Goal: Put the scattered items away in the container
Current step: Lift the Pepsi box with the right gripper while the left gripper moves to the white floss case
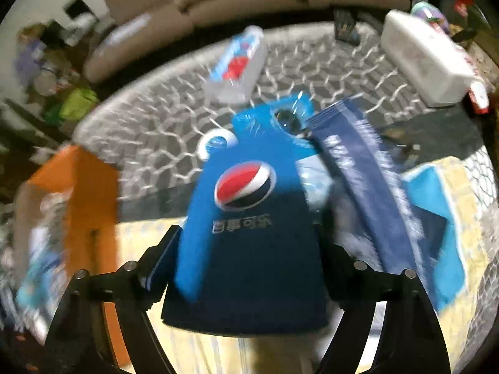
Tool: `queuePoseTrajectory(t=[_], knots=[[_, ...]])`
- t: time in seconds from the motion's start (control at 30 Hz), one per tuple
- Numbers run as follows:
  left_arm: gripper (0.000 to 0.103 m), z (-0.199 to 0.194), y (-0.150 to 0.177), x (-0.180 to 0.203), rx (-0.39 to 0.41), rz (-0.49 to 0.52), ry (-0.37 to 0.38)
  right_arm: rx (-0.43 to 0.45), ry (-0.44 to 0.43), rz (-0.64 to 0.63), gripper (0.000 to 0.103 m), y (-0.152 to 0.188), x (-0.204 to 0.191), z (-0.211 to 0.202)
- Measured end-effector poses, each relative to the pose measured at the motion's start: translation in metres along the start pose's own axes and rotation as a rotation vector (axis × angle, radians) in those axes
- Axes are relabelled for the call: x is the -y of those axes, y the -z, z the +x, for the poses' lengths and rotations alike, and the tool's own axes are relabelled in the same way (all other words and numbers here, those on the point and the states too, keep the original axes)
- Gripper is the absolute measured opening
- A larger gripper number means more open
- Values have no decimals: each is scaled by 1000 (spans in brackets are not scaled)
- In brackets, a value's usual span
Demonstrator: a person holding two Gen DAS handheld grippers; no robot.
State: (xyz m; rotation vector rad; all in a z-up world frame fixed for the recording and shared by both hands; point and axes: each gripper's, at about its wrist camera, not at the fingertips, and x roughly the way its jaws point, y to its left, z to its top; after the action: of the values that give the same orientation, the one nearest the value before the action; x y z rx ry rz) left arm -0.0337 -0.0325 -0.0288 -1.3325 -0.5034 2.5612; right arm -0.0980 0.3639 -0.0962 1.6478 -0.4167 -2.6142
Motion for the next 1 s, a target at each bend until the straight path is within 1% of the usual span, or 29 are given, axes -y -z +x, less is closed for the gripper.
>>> queuePoseTrajectory(t=[0.03, 0.07, 0.13, 0.17, 0.2, 0.27, 0.33, 0.37, 0.4, 0.47, 0.5, 0.53, 0.57, 0.6, 0.63, 0.67, 0.73, 0.8, 0.87, 0.9, 0.93, 1.0], knots=[[91, -2, 2, 5, 4, 19, 8, 21, -4, 4, 64, 1, 2, -12], [92, -2, 4, 9, 4, 32, 14, 43, 1, 19, 31, 11, 17, -32], [92, -2, 9, 21, -4, 58, 28, 26, -68, 104, 31, 14, 34, -44], [92, 0, 10, 27, -9, 69, 34, 20, -87, 151, 34, 18, 46, -48], [93, 3, 12, 34, -15, 90, 42, -11, -95, 162, 42, 23, 56, -49], [93, 9, 19, 51, -15, 141, 43, -83, -87, 125, 49, 31, 66, -44], [93, 17, 24, 64, -22, 158, 32, -96, -56, 81, 53, 37, 65, -41], [93, 21, 25, 70, -34, 157, 37, -105, -34, 54, 59, 39, 65, -42], [93, 24, 26, 74, -49, 152, 49, -117, -36, 39, 60, 41, 65, -43], [93, 29, 24, 84, -71, 139, 95, -122, -68, 15, 61, 43, 63, -43], [93, 30, 21, 87, -74, 133, 110, -122, -32, -38, 65, 45, 57, -46], [93, 30, 18, 89, -70, 127, 109, -109, 32, -97, 69, 47, 51, -48], [93, 30, 14, 88, -59, 118, 103, -86, 88, -151, 80, 49, 45, -51], [93, 30, 13, 88, -52, 109, 97, -34, 147, -247, 93, 53, 32, -57], [93, 31, 11, 85, -48, 95, 92, -7, 147, -315, 98, 58, 22, -60], [93, 32, 12, 83, -48, 87, 89, -3, 117, -383, 102, 64, 11, -58], [93, 34, 14, 80, -55, 81, 77, -52, 71, -468, 102, 73, -6, -45], [93, 34, 16, 79, -54, 75, 69, -139, 92, -568, 102, 88, -28, -18], [93, 34, 16, 79, -59, 65, 76, -160, 160, -677, 102, 103, -47, 4], [93, 34, 16, 80, -58, 62, 79, -151, 224, -761, 102, 111, -59, 16], [93, 34, 16, 81, -56, 63, 80, -141, 270, -821, 102, 117, -67, 23], [93, 33, 16, 82, -53, 69, 72, -135, 333, -912, 102, 123, -79, 39]])
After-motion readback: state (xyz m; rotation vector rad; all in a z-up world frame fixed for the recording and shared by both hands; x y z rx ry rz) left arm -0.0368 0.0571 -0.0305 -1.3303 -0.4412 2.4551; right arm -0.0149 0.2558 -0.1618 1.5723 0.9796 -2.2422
